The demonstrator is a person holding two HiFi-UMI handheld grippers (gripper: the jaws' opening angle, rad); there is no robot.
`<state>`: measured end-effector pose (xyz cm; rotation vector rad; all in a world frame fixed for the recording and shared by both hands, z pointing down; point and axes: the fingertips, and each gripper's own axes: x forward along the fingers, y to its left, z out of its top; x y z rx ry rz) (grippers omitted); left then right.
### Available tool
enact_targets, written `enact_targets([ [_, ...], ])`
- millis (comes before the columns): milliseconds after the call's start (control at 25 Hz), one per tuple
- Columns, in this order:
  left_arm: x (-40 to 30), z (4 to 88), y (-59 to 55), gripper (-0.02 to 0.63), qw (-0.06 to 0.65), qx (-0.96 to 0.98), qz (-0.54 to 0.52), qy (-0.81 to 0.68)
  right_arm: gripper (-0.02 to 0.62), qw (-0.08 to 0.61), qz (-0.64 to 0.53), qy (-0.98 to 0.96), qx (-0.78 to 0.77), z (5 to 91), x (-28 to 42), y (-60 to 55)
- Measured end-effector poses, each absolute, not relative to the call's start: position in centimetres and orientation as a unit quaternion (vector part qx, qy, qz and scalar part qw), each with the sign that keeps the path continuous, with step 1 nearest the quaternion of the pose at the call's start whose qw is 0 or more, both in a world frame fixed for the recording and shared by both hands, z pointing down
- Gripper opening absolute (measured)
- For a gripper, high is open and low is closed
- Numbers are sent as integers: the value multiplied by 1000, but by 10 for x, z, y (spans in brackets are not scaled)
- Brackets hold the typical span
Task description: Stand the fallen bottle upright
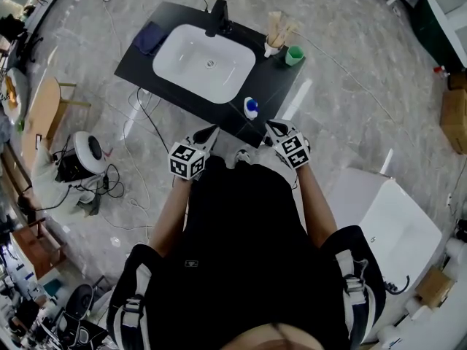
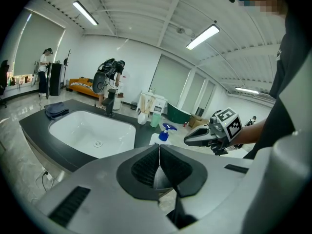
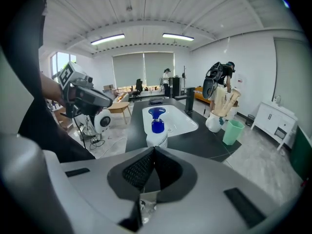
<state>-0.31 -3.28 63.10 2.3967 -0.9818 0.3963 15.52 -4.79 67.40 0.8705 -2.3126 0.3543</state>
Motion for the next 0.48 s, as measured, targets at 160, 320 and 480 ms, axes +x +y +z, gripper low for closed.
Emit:
enact_targets([
  [160,-8,633,-36,15,260,880,144,-370,60,312,142,-881,325,671,151,-50],
  [320,-9,631,-41,15,259,881,140,-370,60,311,143,-882,324,670,149,-53],
  [480,-12,627,-43,15,258,882,139,-369,60,304,149,-881,330,669,147,-57],
])
